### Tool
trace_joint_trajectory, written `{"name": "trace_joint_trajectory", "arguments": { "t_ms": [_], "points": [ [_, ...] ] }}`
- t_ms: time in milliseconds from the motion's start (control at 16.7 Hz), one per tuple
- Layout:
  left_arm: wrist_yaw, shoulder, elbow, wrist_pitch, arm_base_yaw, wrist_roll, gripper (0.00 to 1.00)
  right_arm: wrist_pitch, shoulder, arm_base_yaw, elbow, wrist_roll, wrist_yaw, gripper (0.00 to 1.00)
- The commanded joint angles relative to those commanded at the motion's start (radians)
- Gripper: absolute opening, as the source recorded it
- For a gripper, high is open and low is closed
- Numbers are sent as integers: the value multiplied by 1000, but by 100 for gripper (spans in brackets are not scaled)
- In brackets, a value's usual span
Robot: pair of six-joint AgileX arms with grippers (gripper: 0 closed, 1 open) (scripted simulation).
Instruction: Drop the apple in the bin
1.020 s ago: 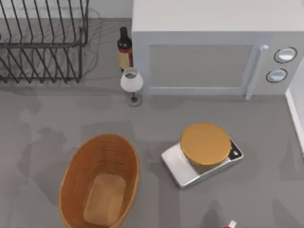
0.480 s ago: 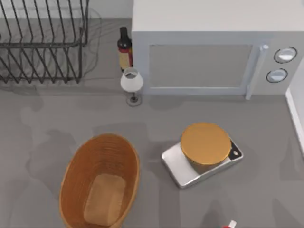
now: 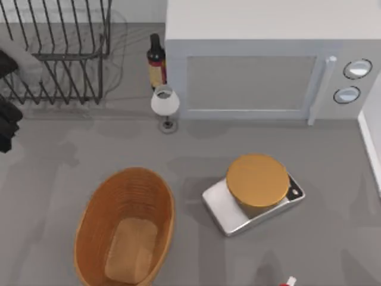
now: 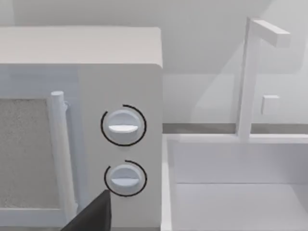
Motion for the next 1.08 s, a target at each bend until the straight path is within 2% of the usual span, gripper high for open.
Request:
{"name": "trace_joint_trajectory", "arguments": {
  "t_ms": [480, 660, 840, 1080],
  "points": [
    [47, -91, -107, 9, -356, -834, 0, 0, 0, 0, 0, 0, 0, 100],
    [59, -138, -143, 28, -472, -1097, 0, 0, 0, 0, 0, 0, 0, 100],
    [65, -181, -170, 48, -556, -1265, 0, 0, 0, 0, 0, 0, 0, 100],
    [66, -203, -184, 59, -598, -1341, 0, 0, 0, 0, 0, 0, 0, 100]
  ]
}}
